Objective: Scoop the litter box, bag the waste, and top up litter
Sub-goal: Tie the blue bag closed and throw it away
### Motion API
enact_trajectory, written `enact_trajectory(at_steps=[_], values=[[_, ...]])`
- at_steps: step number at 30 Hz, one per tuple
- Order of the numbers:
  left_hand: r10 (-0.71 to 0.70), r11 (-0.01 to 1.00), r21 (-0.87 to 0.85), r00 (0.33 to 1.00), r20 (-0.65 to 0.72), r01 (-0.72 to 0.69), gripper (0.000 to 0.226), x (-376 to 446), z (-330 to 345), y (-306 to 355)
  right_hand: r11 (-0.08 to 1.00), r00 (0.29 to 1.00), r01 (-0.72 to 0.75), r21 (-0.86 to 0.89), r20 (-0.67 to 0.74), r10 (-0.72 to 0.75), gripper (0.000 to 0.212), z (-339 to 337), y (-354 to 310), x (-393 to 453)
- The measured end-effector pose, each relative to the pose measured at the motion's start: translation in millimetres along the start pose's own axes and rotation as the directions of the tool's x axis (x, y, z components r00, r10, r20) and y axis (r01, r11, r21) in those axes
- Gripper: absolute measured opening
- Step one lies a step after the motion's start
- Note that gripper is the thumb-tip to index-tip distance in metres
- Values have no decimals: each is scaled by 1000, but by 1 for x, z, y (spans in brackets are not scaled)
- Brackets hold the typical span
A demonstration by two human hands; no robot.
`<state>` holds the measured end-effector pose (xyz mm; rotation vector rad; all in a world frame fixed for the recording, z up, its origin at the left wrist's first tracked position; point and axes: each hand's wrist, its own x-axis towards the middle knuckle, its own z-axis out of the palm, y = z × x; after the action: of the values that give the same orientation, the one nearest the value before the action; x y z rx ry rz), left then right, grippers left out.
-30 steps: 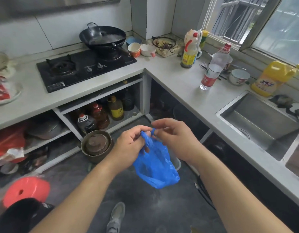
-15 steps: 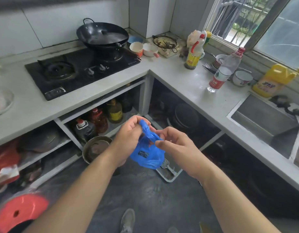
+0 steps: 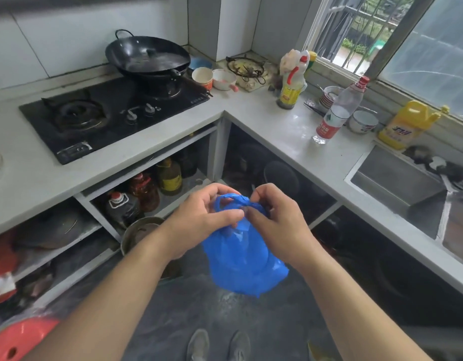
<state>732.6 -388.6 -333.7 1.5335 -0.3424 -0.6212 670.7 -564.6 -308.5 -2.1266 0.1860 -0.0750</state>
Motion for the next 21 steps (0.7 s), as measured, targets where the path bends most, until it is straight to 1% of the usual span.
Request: enact_trajectory(at_steps=[1,2,3,5,7,9,11,13,15,17,19,21], values=[[5,999,33,1000,-27,-4,22,1,0,1,1000,1000,11,-9,18,-11,15,1,0,-1],[12,999,32,997,-72,-10,17,2,2,2,1000,999,15,-16,31,-15,12,3,0,-2],[11,1000,-3,993,-117,-12,13,3,4,3,1000,999,17,-6,35,-16,11,4,1,-4],[-13,995,-103,987,-158,-3,12,4,8,5,996,999,16,86,27,-18,17,5,0,-7],[-30,988,-153,986,-163,5,12,5,8,5,989,999,22,147,29,-27,21,3,0,-7],[-22,980,-197,991,-132,-5,11,5,6,5,992,998,30,123,44,-36,23,1,0,-9],[2,970,-241,997,-73,-19,13,3,3,8,994,999,15,112,39,-20,19,1,1,-9],[31,976,-215,999,-39,-39,19,1,2,10,987,999,-39,153,24,36,15,2,0,-9],[50,989,-140,998,-49,-56,19,1,2,12,972,994,-106,208,17,105,24,2,0,-8],[79,995,-56,996,-53,-82,19,2,-1,13,968,988,-156,198,24,155,31,2,-1,-7],[108,994,0,994,-23,-108,21,3,-3,11,982,987,-161,102,26,159,27,3,-1,-5],[150,988,35,989,2,-150,23,2,-3,10,991,992,-129,-30,9,130,14,4,-1,-2]])
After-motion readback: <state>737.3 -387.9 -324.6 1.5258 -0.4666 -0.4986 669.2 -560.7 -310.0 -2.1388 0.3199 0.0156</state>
